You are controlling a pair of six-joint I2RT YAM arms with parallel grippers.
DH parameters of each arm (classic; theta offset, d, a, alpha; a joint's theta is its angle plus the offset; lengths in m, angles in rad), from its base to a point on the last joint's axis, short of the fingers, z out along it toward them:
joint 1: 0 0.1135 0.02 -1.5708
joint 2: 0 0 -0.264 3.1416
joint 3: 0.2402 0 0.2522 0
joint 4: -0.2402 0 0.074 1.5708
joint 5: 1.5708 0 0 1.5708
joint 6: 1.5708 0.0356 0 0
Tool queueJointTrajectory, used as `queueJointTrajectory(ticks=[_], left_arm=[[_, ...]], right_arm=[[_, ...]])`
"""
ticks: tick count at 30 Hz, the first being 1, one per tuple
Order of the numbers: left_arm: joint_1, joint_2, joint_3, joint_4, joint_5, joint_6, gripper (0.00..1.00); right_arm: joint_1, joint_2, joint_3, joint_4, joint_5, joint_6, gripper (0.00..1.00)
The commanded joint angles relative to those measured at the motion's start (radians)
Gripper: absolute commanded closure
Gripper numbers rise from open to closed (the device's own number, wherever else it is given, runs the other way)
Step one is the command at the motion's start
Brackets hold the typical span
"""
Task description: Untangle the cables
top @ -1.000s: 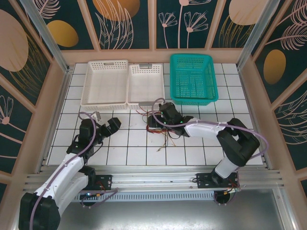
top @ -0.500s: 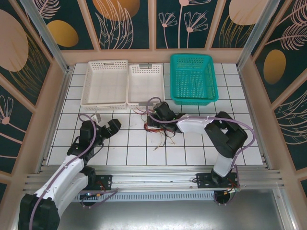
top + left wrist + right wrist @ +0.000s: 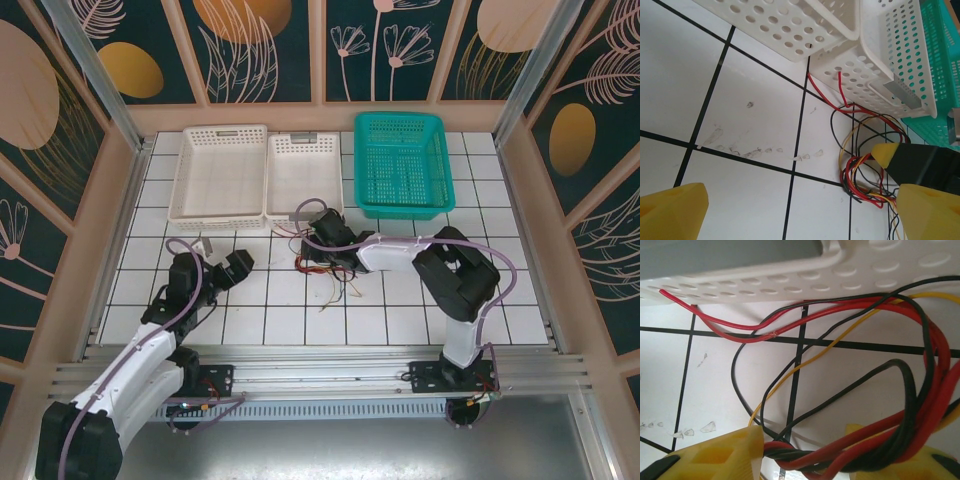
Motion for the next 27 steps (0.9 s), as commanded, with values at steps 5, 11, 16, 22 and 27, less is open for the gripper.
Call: queueJointTrajectory(ticks=[5,11,16,22,27], left_arm=[[-0.017,-0.003,-0.049,0.051,0.008,-0.026,0.04],[-0.048,-0.011,-0.055,0.051,-0.006,-0.029,0.04],[-0.072,-0.011,-0.063,0.061,-0.020,-0.036,0.04],[-0.086,-0.008,-0.074,0.075,-0.024,-0.045,0.04],[-0.090,-0.013,-0.084,0.077,-0.024,-0.043,0.04]], right_arm=[[0.009,0.027,0.005,0.021,0.025,0.019,0.64],[0.009,0.018,-0.017,0.069,0.018,0.023,0.62],[0.008,0.012,-0.045,0.135,0.004,0.038,0.57],[-0.008,-0.020,-0.154,0.338,-0.019,0.069,0.59],[-0.037,-0.039,-0.252,0.526,-0.044,0.115,0.66]])
